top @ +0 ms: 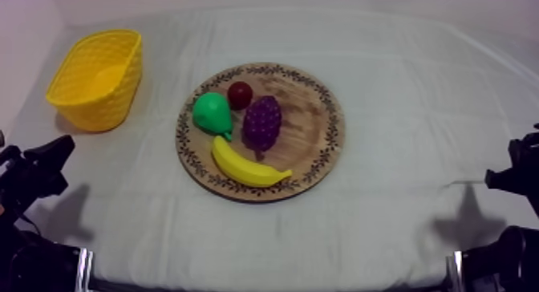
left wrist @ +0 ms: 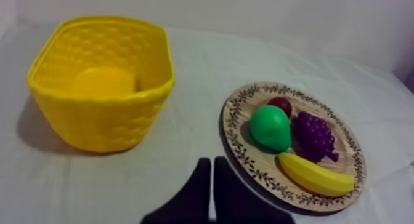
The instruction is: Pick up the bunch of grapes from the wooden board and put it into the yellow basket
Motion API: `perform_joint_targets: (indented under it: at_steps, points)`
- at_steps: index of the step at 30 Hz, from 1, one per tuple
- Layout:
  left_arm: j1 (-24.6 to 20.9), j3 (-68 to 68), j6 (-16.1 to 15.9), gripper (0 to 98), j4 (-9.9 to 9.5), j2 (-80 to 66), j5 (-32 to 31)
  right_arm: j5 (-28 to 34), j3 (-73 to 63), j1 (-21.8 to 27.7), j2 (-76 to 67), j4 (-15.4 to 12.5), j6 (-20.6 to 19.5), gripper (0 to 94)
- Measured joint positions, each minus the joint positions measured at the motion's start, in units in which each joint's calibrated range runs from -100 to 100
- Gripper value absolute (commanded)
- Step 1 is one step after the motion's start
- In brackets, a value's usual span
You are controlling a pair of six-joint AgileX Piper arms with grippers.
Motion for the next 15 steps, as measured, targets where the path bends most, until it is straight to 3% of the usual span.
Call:
perform_joint_targets:
  at_steps: [5,15]
  points:
    - [0.4,-4.1,1.8,0.0,0.96,7.0,1.8,0.0,0.0,0.0,0.0,0.0,0.0,0.3]
    - [3.2,-23.7,0.5,0.0,4.70,26.8,12.6,0.0,0.0,0.0,0.0,0.0,0.0,0.3]
